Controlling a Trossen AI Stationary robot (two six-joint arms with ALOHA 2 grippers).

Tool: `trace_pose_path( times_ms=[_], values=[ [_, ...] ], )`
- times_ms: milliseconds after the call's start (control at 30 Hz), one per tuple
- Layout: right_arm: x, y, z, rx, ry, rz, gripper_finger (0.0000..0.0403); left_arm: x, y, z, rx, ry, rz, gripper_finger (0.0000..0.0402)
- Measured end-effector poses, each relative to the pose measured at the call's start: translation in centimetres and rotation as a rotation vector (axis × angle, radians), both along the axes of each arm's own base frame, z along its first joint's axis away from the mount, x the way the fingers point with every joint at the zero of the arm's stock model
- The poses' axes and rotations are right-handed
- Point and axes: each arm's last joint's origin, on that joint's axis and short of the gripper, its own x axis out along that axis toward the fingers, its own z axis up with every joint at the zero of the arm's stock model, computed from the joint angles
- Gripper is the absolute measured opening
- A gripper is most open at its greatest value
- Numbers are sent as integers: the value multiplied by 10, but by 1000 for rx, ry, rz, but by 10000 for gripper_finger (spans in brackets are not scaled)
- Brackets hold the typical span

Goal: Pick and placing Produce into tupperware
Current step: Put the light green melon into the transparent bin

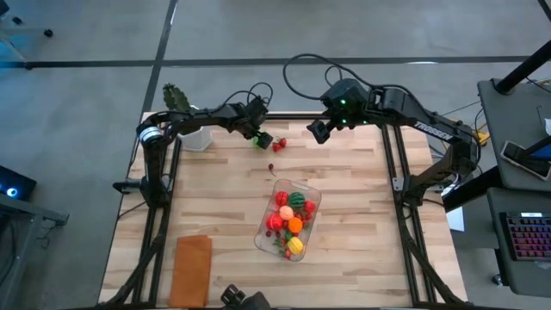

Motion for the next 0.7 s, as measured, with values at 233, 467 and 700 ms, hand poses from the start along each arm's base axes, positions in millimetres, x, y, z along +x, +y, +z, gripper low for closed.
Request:
trace_pose_path(
  times_ms=[233,467,700],
  values=[
    [0,0,0,0,1,0,363,-1,0,-1,14,14,9,263],
    [0,0,0,5,-2,-5,363,-1,0,-2,15,16,11,220],
    [0,0,0,5,-1,-6,363,-1,-6,3,8,20,6,197]
  ],
)
